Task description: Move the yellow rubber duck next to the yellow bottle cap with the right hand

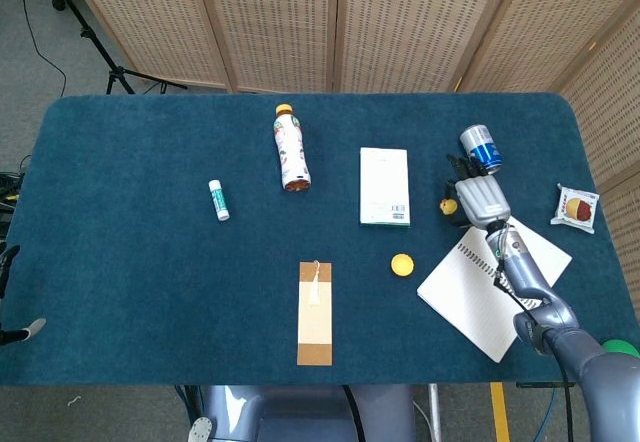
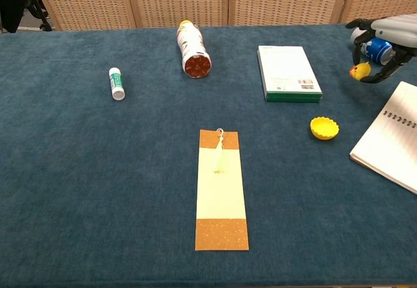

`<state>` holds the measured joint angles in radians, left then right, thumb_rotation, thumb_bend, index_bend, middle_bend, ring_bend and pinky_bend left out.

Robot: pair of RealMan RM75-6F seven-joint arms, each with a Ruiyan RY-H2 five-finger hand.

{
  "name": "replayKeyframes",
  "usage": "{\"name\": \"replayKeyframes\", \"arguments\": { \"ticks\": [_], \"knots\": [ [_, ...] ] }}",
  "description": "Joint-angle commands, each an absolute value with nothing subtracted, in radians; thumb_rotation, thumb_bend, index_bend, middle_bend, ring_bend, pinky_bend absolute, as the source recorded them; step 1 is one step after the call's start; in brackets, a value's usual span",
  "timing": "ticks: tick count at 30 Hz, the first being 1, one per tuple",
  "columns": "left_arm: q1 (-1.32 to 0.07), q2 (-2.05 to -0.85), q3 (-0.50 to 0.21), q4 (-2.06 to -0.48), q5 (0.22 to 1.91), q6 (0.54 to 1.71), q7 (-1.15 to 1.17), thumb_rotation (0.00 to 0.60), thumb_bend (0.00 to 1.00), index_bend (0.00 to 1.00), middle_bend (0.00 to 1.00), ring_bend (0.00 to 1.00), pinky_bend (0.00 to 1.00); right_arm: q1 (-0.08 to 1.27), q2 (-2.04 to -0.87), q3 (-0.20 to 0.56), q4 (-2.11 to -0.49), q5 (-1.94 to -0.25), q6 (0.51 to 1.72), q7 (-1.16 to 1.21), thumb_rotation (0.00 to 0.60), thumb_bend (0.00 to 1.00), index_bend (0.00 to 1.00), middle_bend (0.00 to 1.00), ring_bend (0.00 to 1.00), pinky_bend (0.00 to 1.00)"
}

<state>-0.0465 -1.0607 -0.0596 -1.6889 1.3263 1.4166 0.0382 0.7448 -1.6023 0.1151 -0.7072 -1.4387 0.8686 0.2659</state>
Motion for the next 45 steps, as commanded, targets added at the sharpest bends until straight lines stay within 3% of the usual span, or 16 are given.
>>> {"name": "replayKeyframes", "arguments": {
  "ticks": [1,6,12,25,45],
  "knots": [
    [-0.046,-1.055,-0.055,-1.686,1.339,1.419,0.035,0.600,0.00,0.00,0.00,0.00,0.00,0.684,-1.391,0.090,-1.096,-1.504,1.027,0.117,0.600,0.44,0.57,0.00,0.00,0.00],
    [-0.041,-1.047,-0.048,-1.684,1.363,1.431,0.018,0.600,0.00,0.00,0.00,0.00,0.00,0.650,-1.299,0.058,-1.318,-1.543,1.079,-0.050,0.600,0.44,0.57,0.00,0.00,0.00],
    [-0.030,-1.040,-0.037,-1.683,1.395,1.453,0.001,0.600,0.00,0.00,0.00,0.00,0.00,0.647,-1.282,0.020,-1.462,-1.611,1.087,-0.189,0.600,0.44,0.57,0.00,0.00,0.00],
    [-0.021,-1.038,-0.028,-1.684,1.419,1.471,-0.007,0.600,0.00,0.00,0.00,0.00,0.00,0.687,-1.397,0.055,-1.408,-1.526,0.986,-0.346,0.600,0.44,0.58,0.00,0.00,0.00],
    [-0.023,-1.040,-0.027,-1.682,1.411,1.459,-0.005,0.600,0.00,0.00,0.00,0.00,0.00,0.686,-1.451,0.056,-1.322,-1.484,0.968,-0.338,0.600,0.45,0.58,0.00,0.00,0.00]
  ]
}}
